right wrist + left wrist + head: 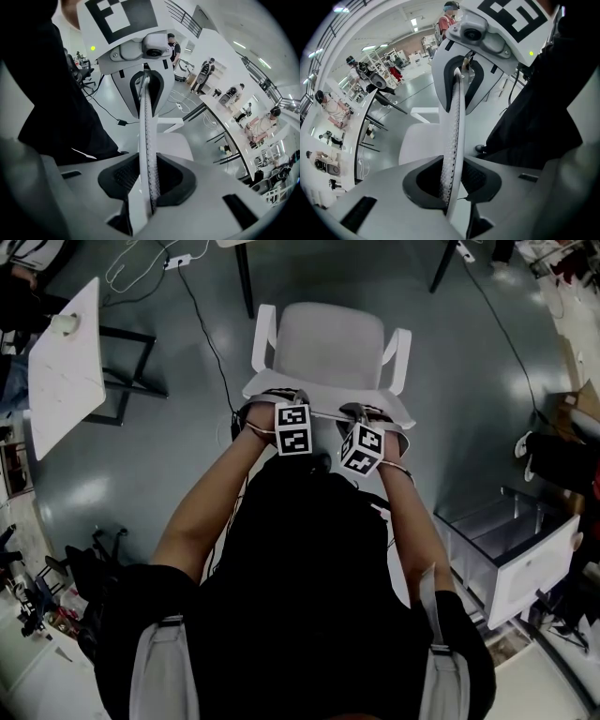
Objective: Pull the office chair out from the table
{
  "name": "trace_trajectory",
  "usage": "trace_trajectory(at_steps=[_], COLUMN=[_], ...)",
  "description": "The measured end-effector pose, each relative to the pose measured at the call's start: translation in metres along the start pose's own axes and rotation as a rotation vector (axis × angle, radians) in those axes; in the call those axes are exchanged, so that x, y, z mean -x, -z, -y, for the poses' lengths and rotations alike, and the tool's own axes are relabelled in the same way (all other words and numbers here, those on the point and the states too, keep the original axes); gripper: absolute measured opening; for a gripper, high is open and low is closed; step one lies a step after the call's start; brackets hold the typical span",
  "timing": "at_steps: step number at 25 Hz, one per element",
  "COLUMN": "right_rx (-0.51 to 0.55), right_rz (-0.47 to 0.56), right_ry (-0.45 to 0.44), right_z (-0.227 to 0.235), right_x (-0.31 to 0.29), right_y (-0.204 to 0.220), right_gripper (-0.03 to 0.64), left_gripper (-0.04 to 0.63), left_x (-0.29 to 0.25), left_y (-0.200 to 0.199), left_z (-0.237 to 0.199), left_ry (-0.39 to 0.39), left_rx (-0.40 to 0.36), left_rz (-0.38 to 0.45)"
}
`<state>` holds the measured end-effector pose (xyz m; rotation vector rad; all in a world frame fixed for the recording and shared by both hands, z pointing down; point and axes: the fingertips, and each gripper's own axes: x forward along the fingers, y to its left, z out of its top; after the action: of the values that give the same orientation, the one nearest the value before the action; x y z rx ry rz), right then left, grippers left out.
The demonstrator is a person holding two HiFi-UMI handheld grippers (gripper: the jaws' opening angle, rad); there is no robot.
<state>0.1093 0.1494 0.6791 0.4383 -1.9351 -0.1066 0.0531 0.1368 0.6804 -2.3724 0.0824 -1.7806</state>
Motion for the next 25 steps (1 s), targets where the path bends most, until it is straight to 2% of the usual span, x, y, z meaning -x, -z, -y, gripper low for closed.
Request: trace_trajectory(at_steps=[8, 25], right_rx=[0.000, 0.021], right_rz=[0.005, 0.028], right_ry=[-0.001, 0.010], right_z=[-0.023, -0.038], right_x=[0.007, 0.011], right_y=[0.002, 0.000], right_gripper=[0.104, 0.104], left_gripper=[0.101, 0.101], left_x=[0.003, 0.008], left_y=[-0.001, 0.001], left_z=[0.023, 0.039], left_ry=[-0.014, -0.012], left_rx=[-0.002, -0.035], left_rz=[0.004, 0.027])
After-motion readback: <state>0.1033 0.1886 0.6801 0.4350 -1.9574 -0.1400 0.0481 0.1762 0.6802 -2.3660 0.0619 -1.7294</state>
